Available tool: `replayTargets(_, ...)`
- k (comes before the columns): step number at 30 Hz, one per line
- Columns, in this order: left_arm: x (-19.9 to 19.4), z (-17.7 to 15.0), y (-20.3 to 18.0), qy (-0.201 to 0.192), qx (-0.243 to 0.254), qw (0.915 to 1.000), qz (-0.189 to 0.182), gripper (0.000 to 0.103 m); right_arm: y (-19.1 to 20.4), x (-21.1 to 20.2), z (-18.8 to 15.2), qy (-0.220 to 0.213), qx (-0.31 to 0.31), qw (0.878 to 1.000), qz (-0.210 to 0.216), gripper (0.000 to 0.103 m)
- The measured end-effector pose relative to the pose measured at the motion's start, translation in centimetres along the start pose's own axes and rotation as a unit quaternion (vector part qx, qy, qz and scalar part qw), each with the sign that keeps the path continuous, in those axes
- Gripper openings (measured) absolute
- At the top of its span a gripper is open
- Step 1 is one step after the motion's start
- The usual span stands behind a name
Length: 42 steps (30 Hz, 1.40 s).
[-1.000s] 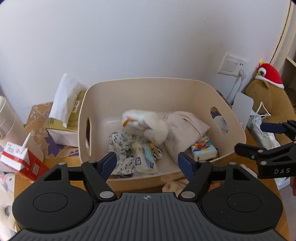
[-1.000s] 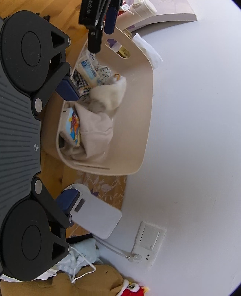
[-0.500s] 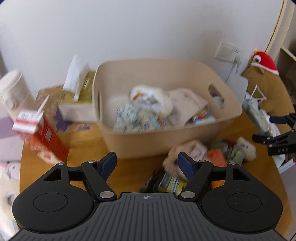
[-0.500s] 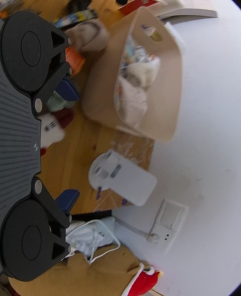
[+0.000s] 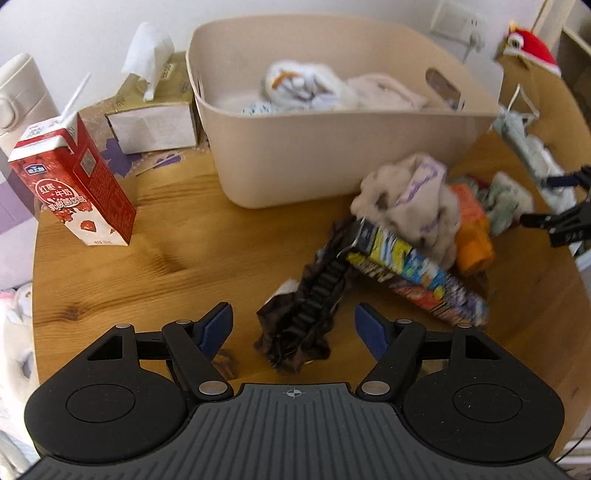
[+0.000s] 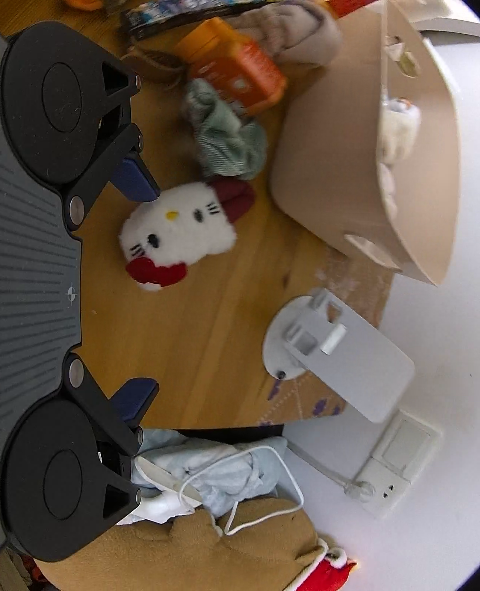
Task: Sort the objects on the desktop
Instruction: 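Grasp the brown scrunchie with the left tool while the right tool grasps the Hello Kitty plush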
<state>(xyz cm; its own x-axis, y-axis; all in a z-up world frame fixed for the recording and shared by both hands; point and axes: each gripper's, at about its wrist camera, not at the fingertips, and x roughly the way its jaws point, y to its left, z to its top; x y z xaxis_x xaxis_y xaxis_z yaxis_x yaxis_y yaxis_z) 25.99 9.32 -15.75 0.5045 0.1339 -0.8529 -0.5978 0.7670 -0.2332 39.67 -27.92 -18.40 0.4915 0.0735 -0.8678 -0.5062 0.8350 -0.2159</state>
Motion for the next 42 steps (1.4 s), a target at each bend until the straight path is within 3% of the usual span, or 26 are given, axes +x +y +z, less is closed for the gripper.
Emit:
replayTargets(3,1.1,-0.2,-0.3,0.015,0.028,0.9994,0.015,0.074,0.3,0.5,0.1,0.009,-0.007,1.000,0.004,0.103)
replayTargets(10,3.3,0.1,-1.2,0.038,0.060,0.9974,0.010,0.074,1.1,1.6,0.7,0.015,-0.025,0.999,0.014,0.103)
replayTargets(27,6.2,2.4,-1.9,0.053,0.071,0.9960,-0.001,0.068,1.3,3.1,1.3,0.017,-0.024,0.999,0.038,0.103)
replayTargets(32,6.2,2.9,-1.9,0.051,0.077,0.9958,-0.006,0.058,1.0,2.9,1.3,0.014,-0.015,0.998,0.052,0.092)
replayTargets(36,5.8,2.9,-1.7,0.048,0.074,0.9960,-0.011,0.041,1.4,2.4,1.1,0.011,-0.021,0.998,0.061,0.082)
replayTargets(38,5.6,2.7,-1.7,0.047,0.077,0.9958,-0.016,0.027,1.6,2.1,1.0,0.006,-0.027,0.997,0.067,0.071)
replayTargets(40,5.4,2.4,-1.6,0.049,0.072,0.9960,-0.020,0.027,1.8,1.8,1.0,0.005,-0.032,0.997,0.071,0.058)
replayTargets(42,5.1,2.1,-1.6,0.048,0.068,0.9963,-0.022,0.027,1.9,1.6,0.9,0.006,-0.036,0.997,0.066,0.055)
